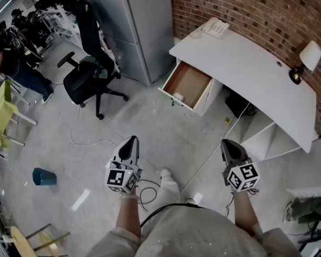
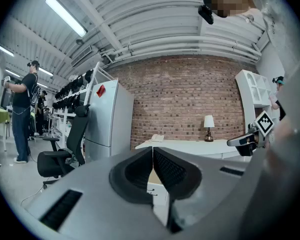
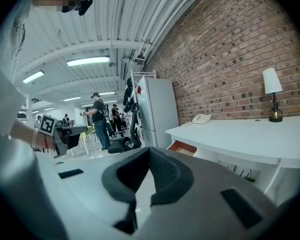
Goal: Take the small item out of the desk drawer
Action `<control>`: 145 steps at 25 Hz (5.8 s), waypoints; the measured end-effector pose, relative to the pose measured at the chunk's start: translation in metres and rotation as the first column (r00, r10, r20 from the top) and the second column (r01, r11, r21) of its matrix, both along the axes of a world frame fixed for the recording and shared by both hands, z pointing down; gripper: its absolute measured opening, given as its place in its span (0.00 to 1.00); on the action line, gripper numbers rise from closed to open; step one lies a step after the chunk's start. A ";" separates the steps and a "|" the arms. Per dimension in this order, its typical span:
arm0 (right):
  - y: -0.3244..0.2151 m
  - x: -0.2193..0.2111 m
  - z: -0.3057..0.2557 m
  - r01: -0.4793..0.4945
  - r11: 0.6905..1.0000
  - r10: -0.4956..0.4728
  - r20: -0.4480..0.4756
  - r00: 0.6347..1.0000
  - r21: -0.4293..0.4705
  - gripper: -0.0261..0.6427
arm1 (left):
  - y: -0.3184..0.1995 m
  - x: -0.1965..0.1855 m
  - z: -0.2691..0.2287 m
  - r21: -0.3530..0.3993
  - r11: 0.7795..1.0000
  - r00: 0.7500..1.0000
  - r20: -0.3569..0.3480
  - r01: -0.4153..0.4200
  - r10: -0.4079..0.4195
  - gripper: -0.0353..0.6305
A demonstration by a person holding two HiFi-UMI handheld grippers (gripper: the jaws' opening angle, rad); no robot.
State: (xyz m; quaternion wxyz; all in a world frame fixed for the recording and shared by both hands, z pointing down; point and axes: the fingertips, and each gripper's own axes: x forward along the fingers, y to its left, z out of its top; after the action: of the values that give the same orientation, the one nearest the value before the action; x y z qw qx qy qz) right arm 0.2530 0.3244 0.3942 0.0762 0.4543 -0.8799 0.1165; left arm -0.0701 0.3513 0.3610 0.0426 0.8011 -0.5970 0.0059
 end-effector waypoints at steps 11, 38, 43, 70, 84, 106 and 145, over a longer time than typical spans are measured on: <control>-0.073 -0.024 0.011 -0.052 0.998 0.052 0.011 0.999 -0.021 0.05 | -0.090 -0.019 0.006 -0.025 0.998 0.999 -0.013 -0.052 0.051 0.06; -0.166 -0.079 0.041 -0.161 0.983 0.162 0.002 0.987 -0.086 0.05 | -0.203 -0.064 0.054 -0.106 0.978 0.982 -0.077 -0.181 0.173 0.07; -0.192 -0.087 0.059 -0.136 0.983 0.139 0.015 0.990 -0.122 0.06 | -0.219 -0.070 0.058 -0.122 0.979 0.985 -0.065 -0.164 0.157 0.07; -0.346 -0.132 0.160 0.100 0.925 -0.127 -0.051 0.991 -0.367 0.19 | -0.363 -0.051 0.134 -0.266 0.958 0.983 -0.173 -0.107 0.061 0.07; -0.391 -0.164 0.218 0.200 0.843 -0.264 -0.061 0.963 -0.499 0.20 | -0.402 -0.038 0.166 -0.330 0.940 0.987 -0.159 -0.081 0.029 0.06; -0.440 -0.201 0.337 0.130 0.716 -0.395 -0.245 0.886 -0.686 0.28 | -0.446 -0.037 0.245 -0.391 0.908 0.978 -0.189 -0.152 0.082 0.07; -0.448 -0.196 0.455 0.046 0.598 -0.577 -0.389 0.718 -0.801 0.35 | -0.469 -0.048 0.306 -0.387 0.909 0.974 -0.211 -0.157 0.078 0.07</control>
State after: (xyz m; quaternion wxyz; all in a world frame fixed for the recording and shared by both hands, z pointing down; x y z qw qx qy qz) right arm 0.0567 -0.1232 0.8493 0.5569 0.2201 -0.7452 0.2934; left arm -0.1177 -0.1173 0.6670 0.2625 0.8066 -0.5268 0.0541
